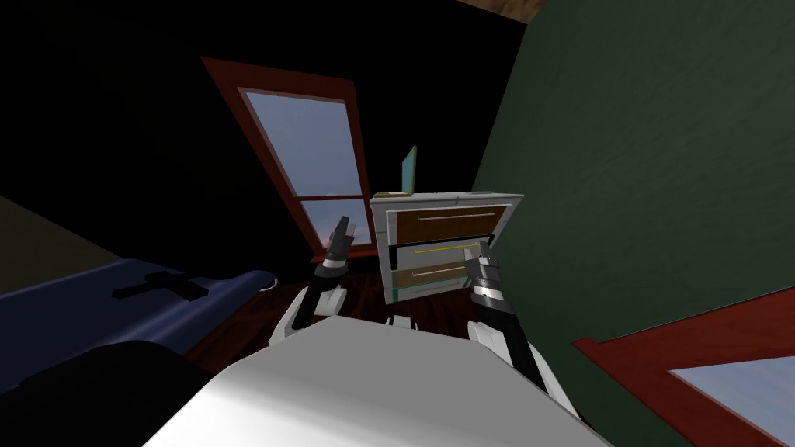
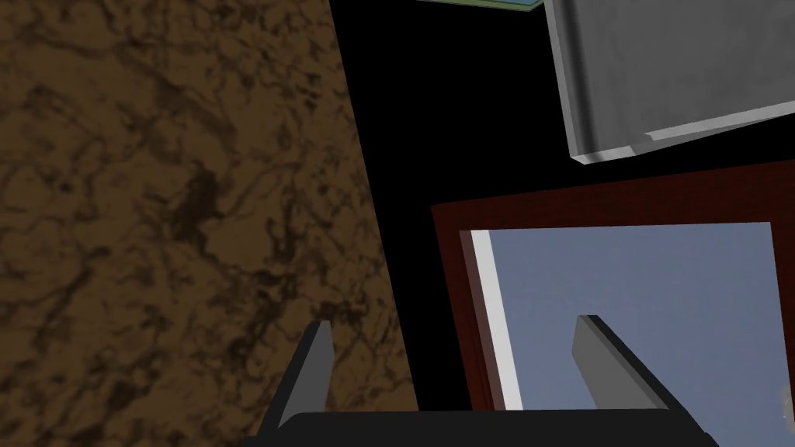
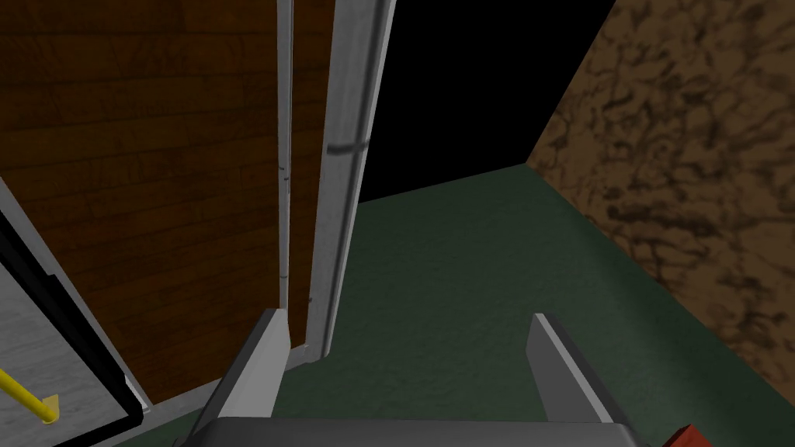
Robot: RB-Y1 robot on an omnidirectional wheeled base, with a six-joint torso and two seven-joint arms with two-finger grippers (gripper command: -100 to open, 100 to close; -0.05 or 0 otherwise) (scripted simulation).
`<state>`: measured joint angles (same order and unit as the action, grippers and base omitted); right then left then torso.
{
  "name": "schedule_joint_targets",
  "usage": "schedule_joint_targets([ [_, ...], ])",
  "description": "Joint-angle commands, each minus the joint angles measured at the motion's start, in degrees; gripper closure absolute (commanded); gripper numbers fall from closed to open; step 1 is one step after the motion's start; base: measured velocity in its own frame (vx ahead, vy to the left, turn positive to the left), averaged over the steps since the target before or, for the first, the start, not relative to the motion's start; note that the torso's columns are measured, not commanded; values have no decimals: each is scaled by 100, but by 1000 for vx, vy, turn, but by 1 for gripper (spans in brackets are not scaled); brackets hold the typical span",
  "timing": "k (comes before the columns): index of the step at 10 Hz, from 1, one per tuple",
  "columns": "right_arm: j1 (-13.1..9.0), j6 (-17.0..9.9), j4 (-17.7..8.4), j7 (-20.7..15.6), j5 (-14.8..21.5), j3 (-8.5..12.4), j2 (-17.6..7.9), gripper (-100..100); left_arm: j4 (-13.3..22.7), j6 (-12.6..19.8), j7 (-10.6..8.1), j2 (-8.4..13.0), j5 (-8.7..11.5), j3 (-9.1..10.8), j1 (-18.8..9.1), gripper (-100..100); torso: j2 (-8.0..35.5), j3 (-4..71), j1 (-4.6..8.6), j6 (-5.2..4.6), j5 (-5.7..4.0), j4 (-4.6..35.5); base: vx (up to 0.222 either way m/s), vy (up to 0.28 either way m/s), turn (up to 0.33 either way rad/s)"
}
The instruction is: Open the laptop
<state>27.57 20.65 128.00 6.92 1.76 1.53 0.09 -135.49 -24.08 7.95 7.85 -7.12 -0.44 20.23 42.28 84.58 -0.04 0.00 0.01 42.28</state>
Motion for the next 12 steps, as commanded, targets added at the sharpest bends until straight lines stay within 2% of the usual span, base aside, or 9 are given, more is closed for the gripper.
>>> schedule_joint_targets([
  [1,0,0,0,0,0,0,0,0,123,381,14,130,-43,-60,-436,-100,2,-2,6,-1,-1,1,-39,-32,-26],
  [4,1,0,0,0,0,0,0,0,254,894,18,287,-86,-108,-957,-100,-3,2,2,1,-1,-1,-31,-33,-48],
  [5,0,0,0,0,0,0,0,0,254,986,18,287,-86,-108,-1085,-100,1,-1,5,0,-1,0,-26,-29,-25],
  [12,1,0,0,0,0,0,0,0,598,2225,58,467,-173,-177,-2408,-100,-1,0,3,1,-1,0,-26,-35,-43],
])
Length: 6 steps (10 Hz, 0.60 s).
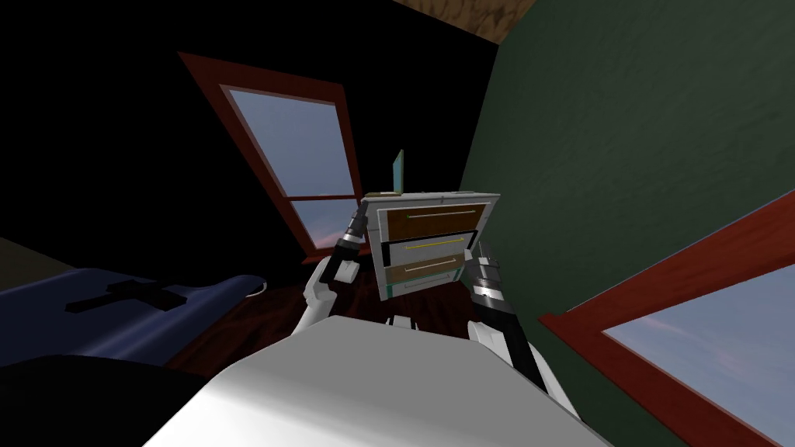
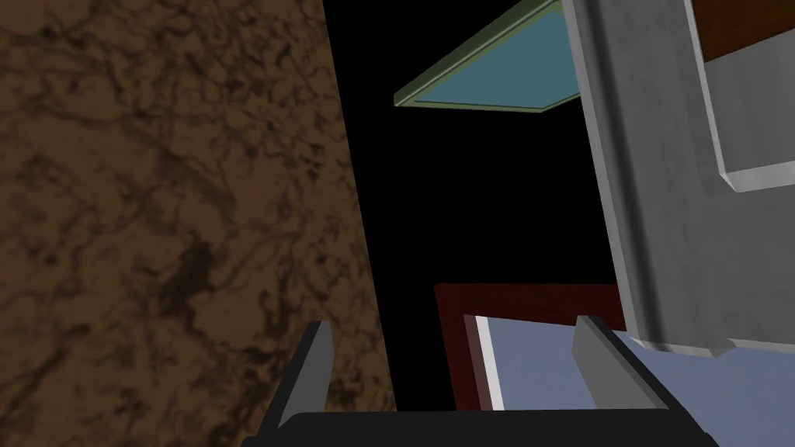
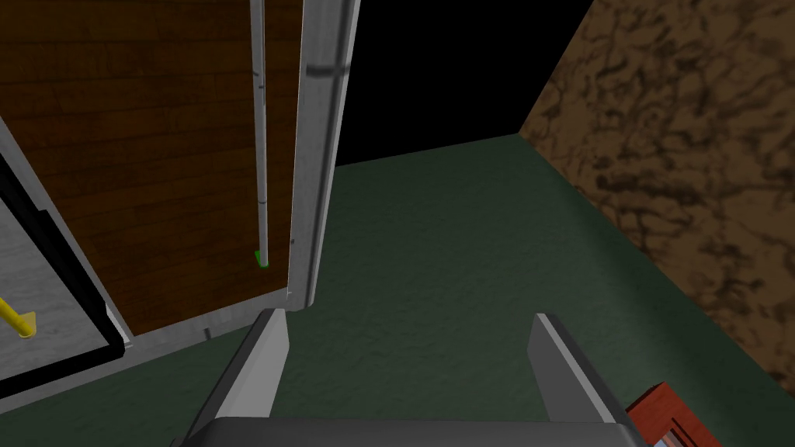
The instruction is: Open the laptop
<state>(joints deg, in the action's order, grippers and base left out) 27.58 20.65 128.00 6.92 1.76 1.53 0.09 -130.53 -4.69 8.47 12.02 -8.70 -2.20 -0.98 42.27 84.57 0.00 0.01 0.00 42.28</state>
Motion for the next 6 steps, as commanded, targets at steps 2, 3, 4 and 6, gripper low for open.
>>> schedule_joint_targets([
  [2,0,0,0,0,0,0,0,0,102,513,6,50,-14,-1,-513,-100,-1,1,0,0,0,0,-12,-27,-11],
  [3,0,0,0,0,0,0,0,0,207,749,23,73,-35,-9,-754,-100,-1,1,-6,0,2,-1,-17,-28,-45],
  [4,0,0,0,0,0,0,0,0,207,905,23,73,-35,-9,-933,-100,2,0,0,-2,1,0,-15,-31,-28],
  [6,0,0,0,0,0,0,0,0,320,1227,44,92,-54,-12,-1292,-100,2,-1,6,-1,-1,0,-12,-39,-33],
])
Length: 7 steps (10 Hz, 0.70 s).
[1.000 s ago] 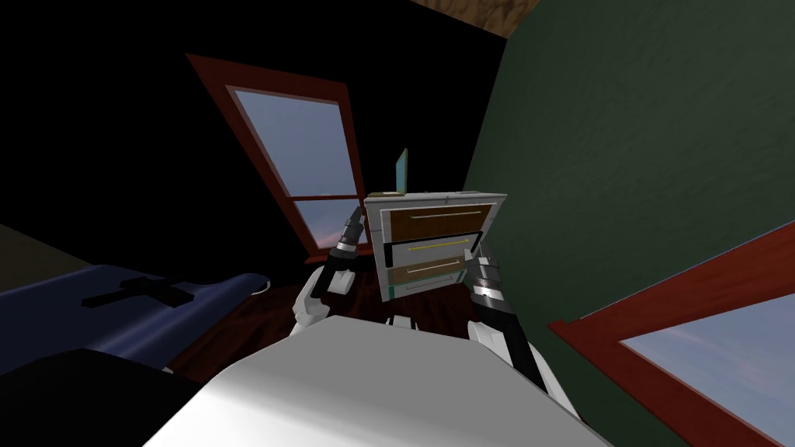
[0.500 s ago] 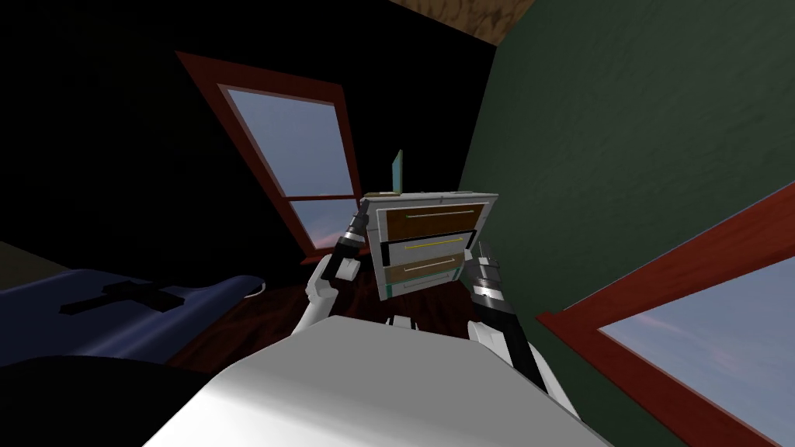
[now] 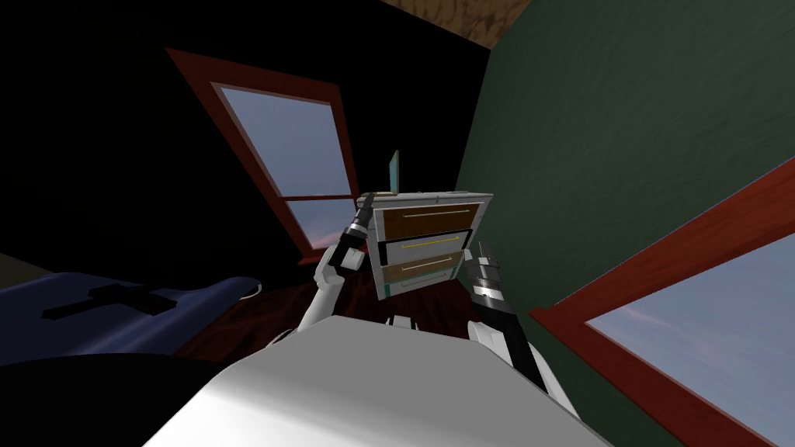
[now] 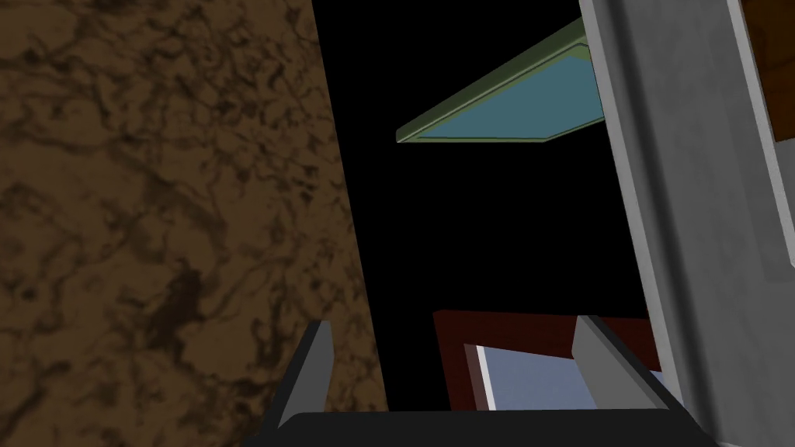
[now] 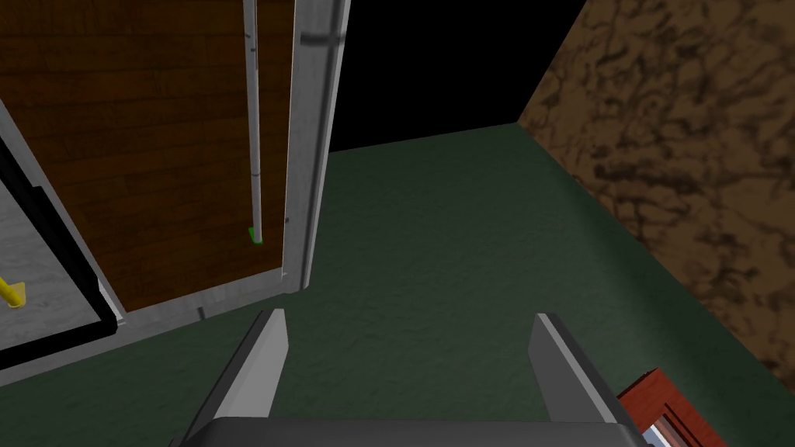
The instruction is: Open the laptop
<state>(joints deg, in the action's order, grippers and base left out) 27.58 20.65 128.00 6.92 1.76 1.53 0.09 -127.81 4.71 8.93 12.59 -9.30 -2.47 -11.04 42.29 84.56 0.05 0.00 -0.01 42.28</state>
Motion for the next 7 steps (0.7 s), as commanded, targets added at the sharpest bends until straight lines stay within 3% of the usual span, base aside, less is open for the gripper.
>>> schedule_joint_targets([
  [1,0,0,0,0,0,0,0,0,48,397,-3,34,6,15,-364,-100,-1,0,-6,1,1,0,-4,-13,5],
  [3,0,0,0,0,0,0,0,0,169,698,21,49,-12,17,-749,-100,-2,2,-7,-1,2,-1,-4,-25,-30],
  [7,0,0,0,0,0,0,0,0,298,1264,50,61,-28,25,-1253,-100,0,0,-3,0,0,0,-1,-20,-10],
])
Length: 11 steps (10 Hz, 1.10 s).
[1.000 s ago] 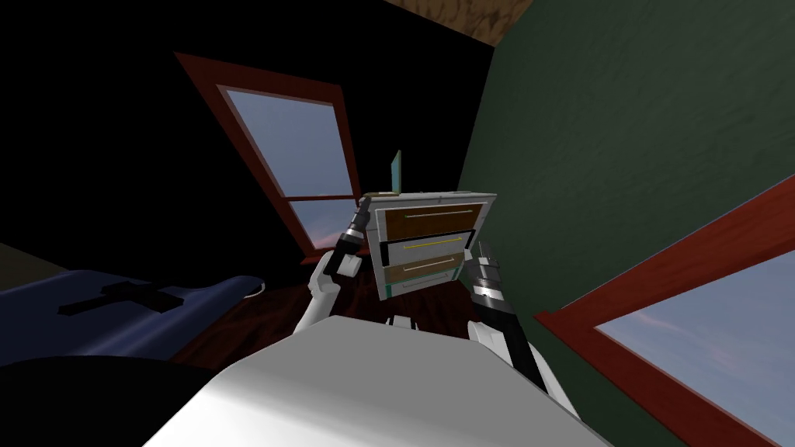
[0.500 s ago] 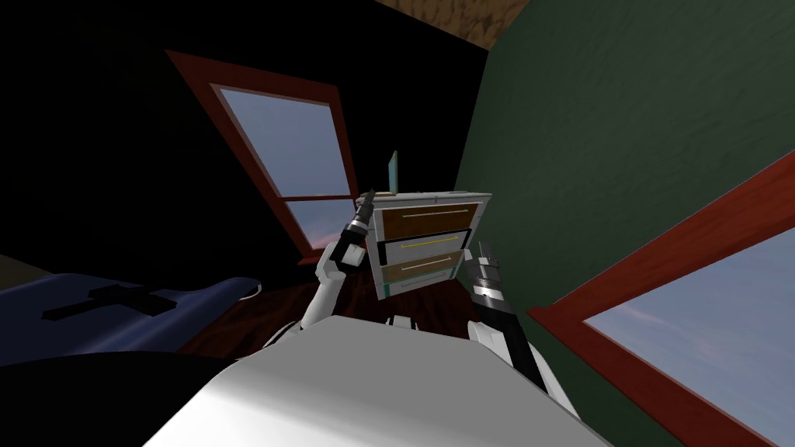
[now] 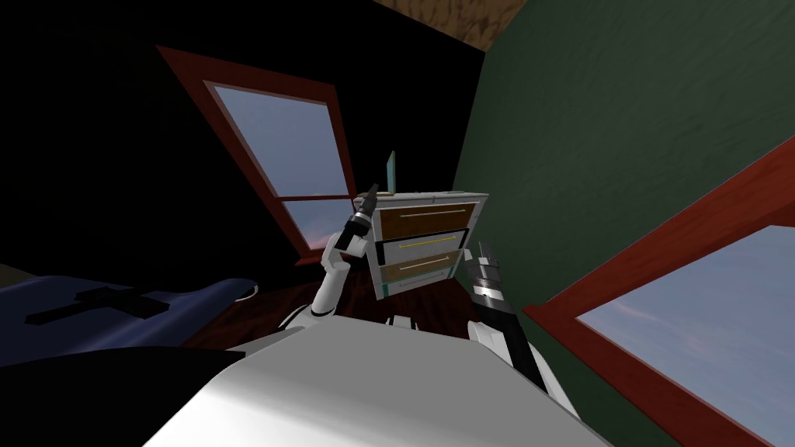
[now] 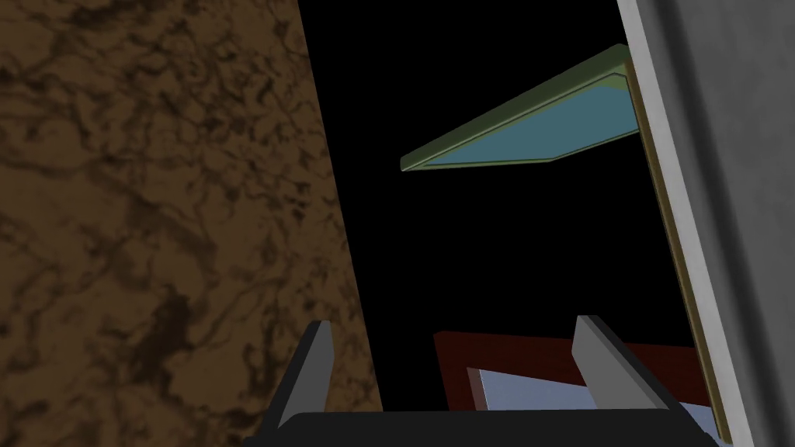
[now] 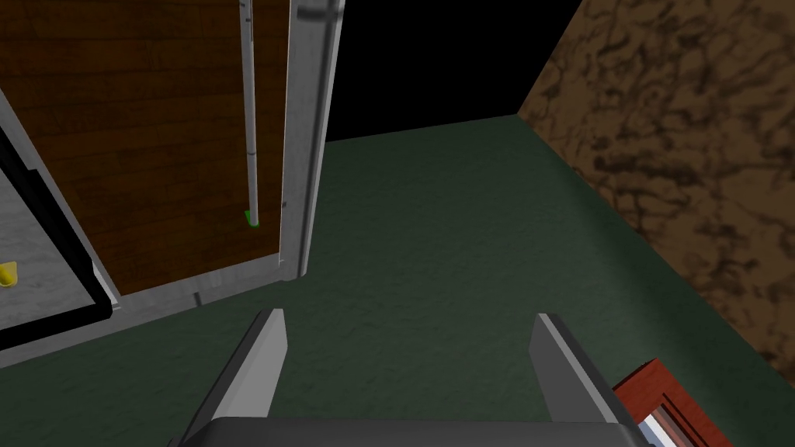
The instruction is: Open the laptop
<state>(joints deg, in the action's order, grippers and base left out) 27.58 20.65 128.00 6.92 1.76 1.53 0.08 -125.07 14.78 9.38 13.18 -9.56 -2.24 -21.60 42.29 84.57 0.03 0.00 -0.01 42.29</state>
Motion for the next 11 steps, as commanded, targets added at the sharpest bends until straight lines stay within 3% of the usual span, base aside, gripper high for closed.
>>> schedule_joint_targets([
  [1,0,0,0,0,0,0,0,0,161,437,37,12,-16,16,-418,-100,-1,0,-5,1,2,-1,9,-29,-22],
  [11,0,0,0,0,0,0,0,0,609,1953,160,26,-45,102,-1930,-100,-3,2,-3,0,2,-1,11,-19,-3],
])
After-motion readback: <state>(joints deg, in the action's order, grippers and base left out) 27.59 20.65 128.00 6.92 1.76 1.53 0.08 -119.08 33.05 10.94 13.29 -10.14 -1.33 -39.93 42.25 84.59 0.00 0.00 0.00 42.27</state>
